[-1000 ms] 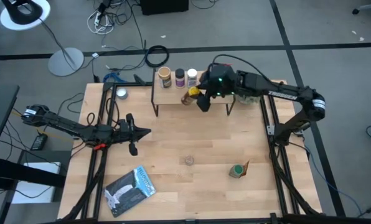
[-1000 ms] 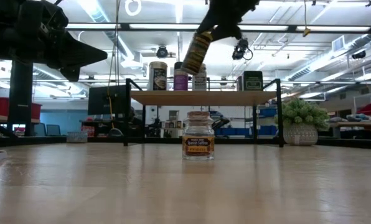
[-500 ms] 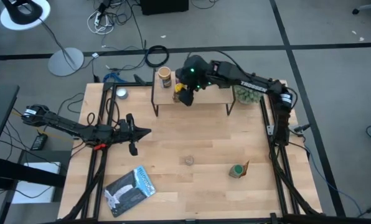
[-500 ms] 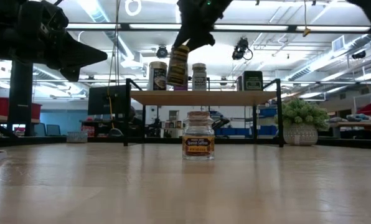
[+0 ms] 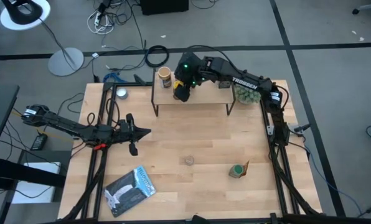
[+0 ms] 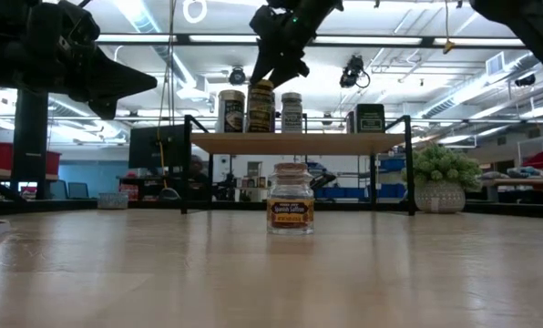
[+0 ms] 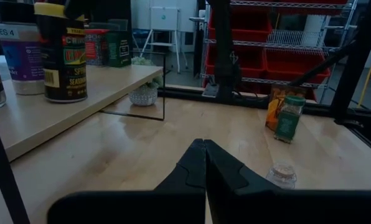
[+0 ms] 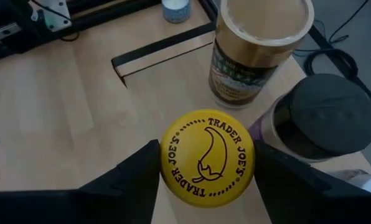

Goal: Shelf spices
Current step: Put the yellow seasoning bottle on the shelf, then put the green seasoning bottle on the shelf

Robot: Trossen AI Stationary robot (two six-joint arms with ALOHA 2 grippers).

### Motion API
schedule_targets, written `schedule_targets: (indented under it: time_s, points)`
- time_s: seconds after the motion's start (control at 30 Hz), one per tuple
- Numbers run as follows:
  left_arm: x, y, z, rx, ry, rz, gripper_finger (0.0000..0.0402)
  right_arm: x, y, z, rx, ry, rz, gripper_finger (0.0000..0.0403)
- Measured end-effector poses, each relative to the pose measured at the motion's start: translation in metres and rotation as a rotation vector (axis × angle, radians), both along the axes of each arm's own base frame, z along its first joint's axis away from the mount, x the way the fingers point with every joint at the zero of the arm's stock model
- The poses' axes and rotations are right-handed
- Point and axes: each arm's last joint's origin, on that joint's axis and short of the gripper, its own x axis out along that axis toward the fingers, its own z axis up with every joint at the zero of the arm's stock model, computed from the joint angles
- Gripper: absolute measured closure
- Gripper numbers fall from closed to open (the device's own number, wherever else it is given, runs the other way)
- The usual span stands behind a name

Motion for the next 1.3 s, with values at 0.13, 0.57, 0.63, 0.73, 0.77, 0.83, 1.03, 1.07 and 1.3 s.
schedule_targets:
  time_s: [0.13, 0.57, 0.63, 0.73, 0.77, 0.83, 1.03, 1.07, 1.3]
  points:
    - [0.000, 0.000, 0.000, 0.000, 0.000, 0.000, 0.0400, -0.005, 0.002, 0.005, -0.012, 0.001, 0.022, 0.0159]
    - [0.000, 0.000, 0.000, 0.001, 0.001, 0.000, 0.0400, -0.004, -0.001, 0.005, -0.027, -0.010, 0.027, 0.0128]
    - [0.000, 0.000, 0.000, 0.001, 0.000, 0.000, 0.0400, -0.004, -0.001, 0.005, -0.030, -0.010, 0.031, 0.0125]
    - [0.000, 0.000, 0.000, 0.001, 0.000, 0.000, 0.0400, -0.005, 0.000, 0.009, -0.046, -0.020, 0.042, 0.0120]
    - [0.000, 0.000, 0.000, 0.000, 0.000, 0.000, 0.0400, -0.005, 0.000, 0.010, -0.050, -0.027, 0.043, 0.0118]
    - [0.000, 0.000, 0.000, 0.000, 0.000, 0.000, 0.0400, -0.006, 0.000, 0.012, -0.054, -0.034, 0.044, 0.0115]
    - [0.000, 0.000, 0.000, 0.000, 0.000, 0.000, 0.0400, -0.008, 0.001, 0.015, -0.085, -0.026, 0.053, 0.0110]
    - [0.000, 0.000, 0.000, 0.000, 0.000, 0.000, 0.0400, -0.010, 0.001, 0.018, -0.097, -0.025, 0.048, 0.0110]
    - [0.000, 0.000, 0.000, 0.000, 0.000, 0.000, 0.0400, -0.042, 0.014, 0.053, -0.114, -0.059, 0.005, 0.0114]
